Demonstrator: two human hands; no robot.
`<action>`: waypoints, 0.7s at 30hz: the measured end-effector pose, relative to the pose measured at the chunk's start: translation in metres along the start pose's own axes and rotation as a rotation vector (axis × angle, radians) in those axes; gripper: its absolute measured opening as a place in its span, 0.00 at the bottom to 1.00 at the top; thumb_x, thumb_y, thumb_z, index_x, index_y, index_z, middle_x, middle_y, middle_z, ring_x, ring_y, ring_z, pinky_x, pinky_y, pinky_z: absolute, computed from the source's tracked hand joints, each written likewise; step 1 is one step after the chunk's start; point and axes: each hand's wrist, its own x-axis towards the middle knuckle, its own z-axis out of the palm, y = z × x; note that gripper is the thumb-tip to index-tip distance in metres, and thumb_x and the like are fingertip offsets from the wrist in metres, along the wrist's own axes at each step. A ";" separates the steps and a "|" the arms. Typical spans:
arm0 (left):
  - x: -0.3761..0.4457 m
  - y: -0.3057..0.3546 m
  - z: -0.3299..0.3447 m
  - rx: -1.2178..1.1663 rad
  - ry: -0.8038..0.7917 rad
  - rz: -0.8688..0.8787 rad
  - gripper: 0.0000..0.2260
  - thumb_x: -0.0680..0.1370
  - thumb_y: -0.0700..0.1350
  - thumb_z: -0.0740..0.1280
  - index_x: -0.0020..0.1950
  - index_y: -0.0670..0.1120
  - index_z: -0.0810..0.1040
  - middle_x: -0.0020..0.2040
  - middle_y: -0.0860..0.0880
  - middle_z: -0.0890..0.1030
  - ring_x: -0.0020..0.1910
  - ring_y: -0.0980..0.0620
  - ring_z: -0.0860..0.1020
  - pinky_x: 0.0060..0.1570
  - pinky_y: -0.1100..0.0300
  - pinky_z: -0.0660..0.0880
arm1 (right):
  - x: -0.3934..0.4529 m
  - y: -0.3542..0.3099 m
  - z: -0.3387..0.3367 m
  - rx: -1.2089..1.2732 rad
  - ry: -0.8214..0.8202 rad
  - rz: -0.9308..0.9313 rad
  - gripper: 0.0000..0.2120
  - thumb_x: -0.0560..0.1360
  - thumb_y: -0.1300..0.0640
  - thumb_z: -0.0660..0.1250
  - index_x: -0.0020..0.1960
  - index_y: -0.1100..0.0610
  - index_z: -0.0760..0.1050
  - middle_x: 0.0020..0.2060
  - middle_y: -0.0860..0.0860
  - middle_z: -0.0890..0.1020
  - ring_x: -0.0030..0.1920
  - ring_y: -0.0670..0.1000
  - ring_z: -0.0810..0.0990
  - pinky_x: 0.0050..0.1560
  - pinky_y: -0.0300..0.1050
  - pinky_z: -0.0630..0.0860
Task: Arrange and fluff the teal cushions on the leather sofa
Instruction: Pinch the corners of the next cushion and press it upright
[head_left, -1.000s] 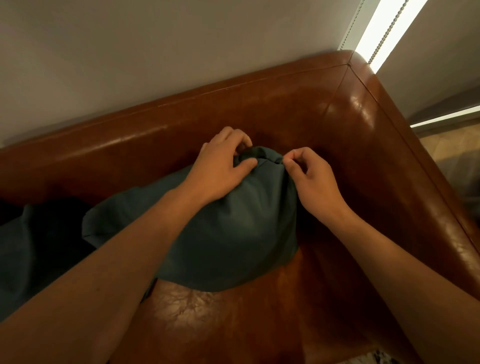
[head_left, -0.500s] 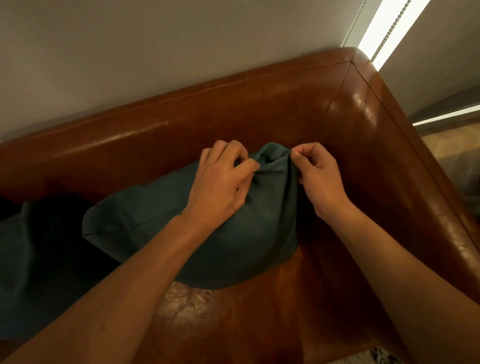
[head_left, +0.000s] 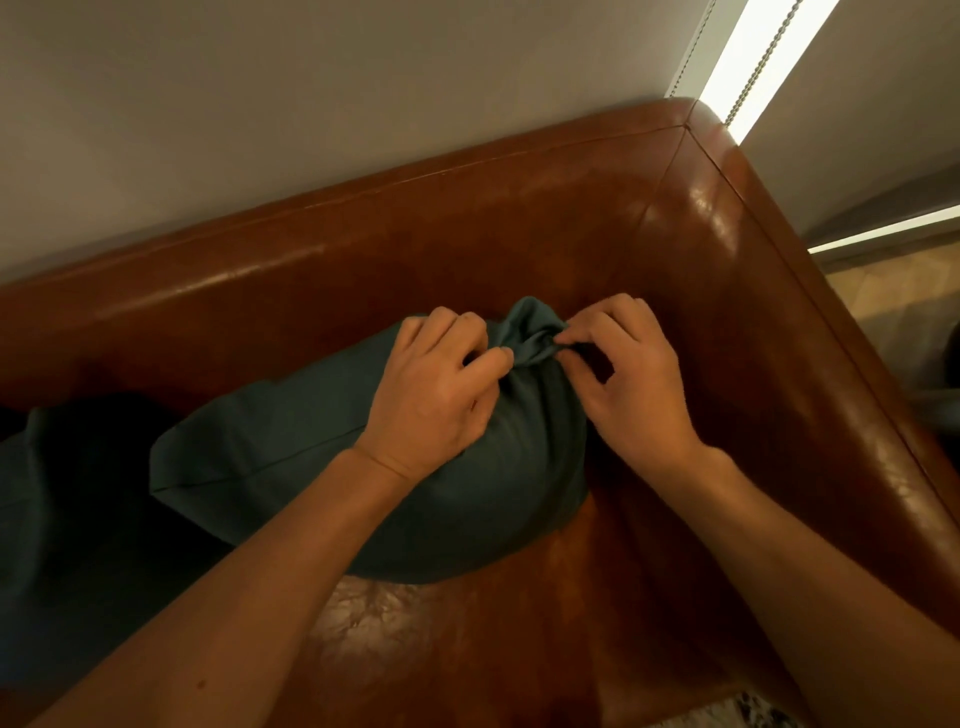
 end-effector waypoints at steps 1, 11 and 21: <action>0.002 0.001 -0.002 -0.063 -0.028 -0.040 0.03 0.76 0.41 0.67 0.42 0.44 0.79 0.37 0.47 0.73 0.40 0.49 0.70 0.39 0.53 0.66 | -0.006 -0.001 0.003 0.023 0.055 0.017 0.04 0.73 0.65 0.71 0.47 0.60 0.78 0.46 0.53 0.78 0.48 0.53 0.76 0.49 0.45 0.74; 0.073 -0.009 -0.009 -0.323 -0.608 -0.446 0.08 0.77 0.50 0.67 0.55 0.53 0.80 0.40 0.57 0.69 0.45 0.54 0.69 0.45 0.59 0.65 | -0.018 -0.014 0.015 0.104 0.226 0.119 0.01 0.75 0.65 0.68 0.46 0.62 0.78 0.51 0.54 0.78 0.51 0.49 0.78 0.48 0.43 0.77; 0.093 -0.013 -0.004 -0.482 -0.759 -0.552 0.09 0.81 0.49 0.62 0.48 0.46 0.77 0.44 0.55 0.75 0.42 0.58 0.74 0.45 0.59 0.70 | -0.020 -0.012 0.021 0.061 0.218 0.141 0.02 0.74 0.63 0.69 0.47 0.59 0.76 0.49 0.52 0.75 0.48 0.54 0.77 0.44 0.52 0.77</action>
